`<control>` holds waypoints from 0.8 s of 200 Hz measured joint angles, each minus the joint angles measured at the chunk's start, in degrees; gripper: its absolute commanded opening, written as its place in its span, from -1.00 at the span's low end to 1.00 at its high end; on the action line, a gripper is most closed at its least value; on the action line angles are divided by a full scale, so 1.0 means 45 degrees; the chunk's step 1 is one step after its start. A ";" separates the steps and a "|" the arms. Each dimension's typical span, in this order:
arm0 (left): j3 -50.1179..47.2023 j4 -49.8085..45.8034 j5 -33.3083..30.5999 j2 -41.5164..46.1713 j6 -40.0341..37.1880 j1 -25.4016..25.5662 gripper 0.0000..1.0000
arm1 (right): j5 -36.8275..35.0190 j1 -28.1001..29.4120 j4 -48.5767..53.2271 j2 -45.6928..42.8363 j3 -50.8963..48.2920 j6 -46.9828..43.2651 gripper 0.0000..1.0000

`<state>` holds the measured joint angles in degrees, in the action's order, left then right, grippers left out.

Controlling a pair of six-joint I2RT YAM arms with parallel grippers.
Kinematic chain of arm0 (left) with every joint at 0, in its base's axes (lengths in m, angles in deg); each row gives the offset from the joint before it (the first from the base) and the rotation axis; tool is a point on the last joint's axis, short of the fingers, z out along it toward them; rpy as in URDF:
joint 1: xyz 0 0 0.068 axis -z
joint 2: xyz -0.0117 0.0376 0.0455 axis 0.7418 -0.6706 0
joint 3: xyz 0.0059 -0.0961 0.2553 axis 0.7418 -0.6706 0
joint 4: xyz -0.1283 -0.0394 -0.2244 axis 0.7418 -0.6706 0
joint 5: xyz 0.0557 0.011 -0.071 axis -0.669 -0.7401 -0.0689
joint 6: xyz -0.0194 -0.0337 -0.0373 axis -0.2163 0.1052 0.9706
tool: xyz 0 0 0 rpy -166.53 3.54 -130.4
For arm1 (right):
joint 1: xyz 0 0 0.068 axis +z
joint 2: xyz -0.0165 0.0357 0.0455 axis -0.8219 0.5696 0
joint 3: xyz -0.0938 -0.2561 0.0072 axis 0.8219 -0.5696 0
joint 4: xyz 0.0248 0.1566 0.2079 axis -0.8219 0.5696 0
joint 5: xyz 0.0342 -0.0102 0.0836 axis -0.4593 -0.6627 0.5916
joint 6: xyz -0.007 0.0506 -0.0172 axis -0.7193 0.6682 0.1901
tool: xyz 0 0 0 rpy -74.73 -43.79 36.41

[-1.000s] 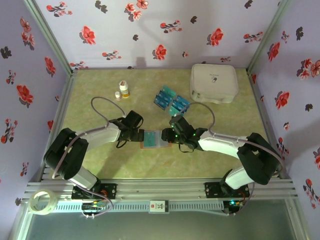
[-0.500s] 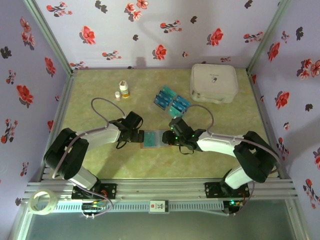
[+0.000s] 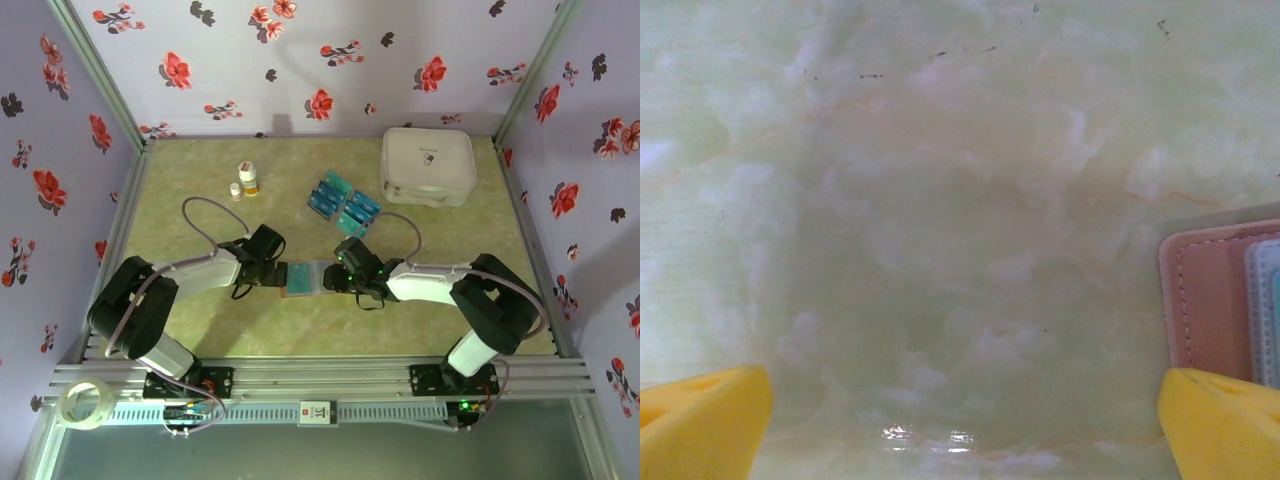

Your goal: Put the credit cards into the card holder

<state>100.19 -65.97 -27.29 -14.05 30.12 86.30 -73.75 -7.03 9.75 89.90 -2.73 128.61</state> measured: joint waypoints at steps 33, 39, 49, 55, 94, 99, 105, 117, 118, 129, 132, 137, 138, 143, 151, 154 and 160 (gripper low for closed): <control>-0.0019 0.0005 -0.0010 0.0000 0.0005 0.0000 0.99 | 0.0131 -0.0015 -0.0219 0.0117 0.0049 0.0068 -0.19; -0.0019 0.0005 -0.0015 -0.0005 0.0005 0.0000 0.99 | 0.0146 -0.0015 -0.0238 0.0121 0.0049 0.0087 -0.19; -0.0019 0.0005 -0.0015 -0.0005 0.0005 0.0000 0.99 | 0.0185 -0.0010 -0.0272 0.0160 0.0068 0.0092 -0.20; -0.0019 0.0005 -0.0015 -0.0005 0.0005 0.0000 0.99 | 0.0209 -0.0010 -0.0301 0.0185 0.0087 0.0092 -0.20; -0.0019 0.0005 -0.0097 -0.0005 0.0005 0.0000 0.99 | 0.0427 0.0034 -0.0321 0.0398 0.0330 0.0097 -0.23; -0.0019 0.0005 -0.0097 -0.0005 0.0005 0.0000 0.99 | 0.0442 0.0039 -0.0325 0.0403 0.0340 0.0097 -0.24; -0.0024 0.0005 -0.0097 -0.0005 0.0005 0.0000 0.99 | 0.0486 0.0049 -0.0340 0.0408 0.0359 0.0102 -0.24; -0.0039 0.0024 -0.0097 -0.0005 0.0010 0.0000 0.99 | 0.0622 0.0107 -0.0442 0.0408 0.0369 0.0155 -0.24; -0.0044 0.0024 -0.0097 -0.0005 0.0010 0.0000 0.99 | 0.0636 0.0121 -0.0452 0.0408 0.0369 0.0160 -0.24; -0.0044 0.0034 -0.0092 -0.0005 0.0010 0.0000 0.99 | 0.0806 0.0238 -0.0549 0.0408 0.0403 0.0253 -0.24; -0.0044 0.0049 -0.0097 -0.0005 0.0010 0.0000 0.99 | 0.0826 0.0272 -0.0559 0.0408 0.0423 0.0257 -0.24; -0.0044 0.0063 -0.0092 -0.0005 0.0010 0.0000 0.99 | 0.0879 0.0321 -0.0583 0.0408 0.0457 0.0296 -0.24; -0.0044 0.0068 -0.0092 -0.0005 0.0010 0.0000 0.99 | 0.0894 0.0325 -0.0588 0.0408 0.0457 0.0301 -0.24; -0.0044 0.0083 -0.0092 -0.0005 0.0010 0.0000 0.99 | 0.0918 0.0374 -0.0593 0.0403 0.0495 0.0311 -0.24; -0.0049 0.0102 -0.0092 -0.0005 0.0010 0.0005 0.99 | 0.0962 0.0442 -0.0588 0.0374 0.0554 0.0340 -0.24; -0.0053 0.0112 -0.0092 -0.0005 0.0010 0.0005 0.99 | 0.0971 0.0461 -0.0588 0.0359 0.0578 0.0345 -0.24; -0.0053 0.0112 -0.0092 -0.0005 0.0010 0.0005 0.99 | 0.1005 0.0495 -0.0583 0.0325 0.0622 0.0350 -0.24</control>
<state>99.95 -65.47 -27.71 -14.07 30.17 86.32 -69.23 -4.80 7.13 91.36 0.07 130.18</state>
